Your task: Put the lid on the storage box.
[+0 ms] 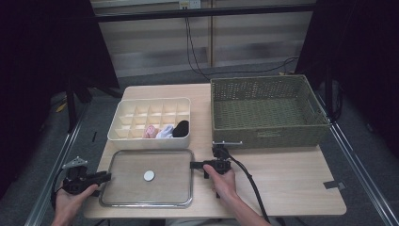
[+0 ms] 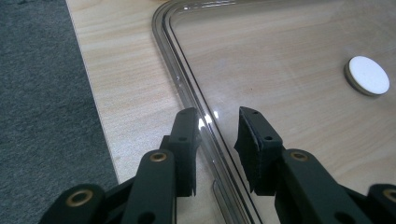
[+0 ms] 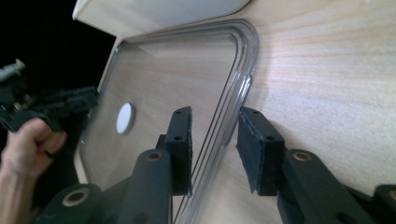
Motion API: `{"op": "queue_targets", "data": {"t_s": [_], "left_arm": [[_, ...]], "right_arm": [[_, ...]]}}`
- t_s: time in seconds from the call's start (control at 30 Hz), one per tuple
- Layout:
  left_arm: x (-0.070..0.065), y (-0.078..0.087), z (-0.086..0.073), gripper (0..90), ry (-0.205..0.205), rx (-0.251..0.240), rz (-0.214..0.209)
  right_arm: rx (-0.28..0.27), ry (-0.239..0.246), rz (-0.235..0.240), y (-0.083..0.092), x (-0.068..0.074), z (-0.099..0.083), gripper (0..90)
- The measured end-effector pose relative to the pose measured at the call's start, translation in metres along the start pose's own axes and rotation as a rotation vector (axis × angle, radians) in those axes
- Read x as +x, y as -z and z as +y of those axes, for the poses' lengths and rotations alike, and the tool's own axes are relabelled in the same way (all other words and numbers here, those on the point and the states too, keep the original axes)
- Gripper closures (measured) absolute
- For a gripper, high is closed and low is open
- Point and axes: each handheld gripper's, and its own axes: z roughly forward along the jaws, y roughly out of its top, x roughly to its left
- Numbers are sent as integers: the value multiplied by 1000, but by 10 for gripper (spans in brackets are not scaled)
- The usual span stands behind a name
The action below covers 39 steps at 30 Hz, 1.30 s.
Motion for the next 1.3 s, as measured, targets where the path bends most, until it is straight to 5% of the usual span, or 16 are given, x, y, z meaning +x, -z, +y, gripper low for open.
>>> {"op": "queue_targets", "data": {"t_s": [0.17, 0.3, 0.57, 0.8, 1.07, 1.2, 1.3], "left_arm": [[1, 1, 0, 682, -5, 9, -6], [1, 1, -1, 680, -3, 4, -6], [1, 1, -1, 679, 4, -3, -12], [2, 1, -1, 676, 5, 1, -22], [2, 1, -2, 659, -6, -4, -28], [4, 1, -2, 570, 4, -4, -58], [8, 2, -2, 489, 55, -12, -100]], "right_arm": [[-7, -99, 69, -4, -5, -4, 685], [-5, 6, 40, -7, 2, -5, 665], [22, 105, 83, -12, 2, -2, 644], [45, 145, 112, -19, 7, -1, 610], [51, 131, 159, -21, 7, -1, 678], [44, 136, 183, -17, 7, -2, 701], [21, 152, 199, -16, 8, -4, 714]]}}
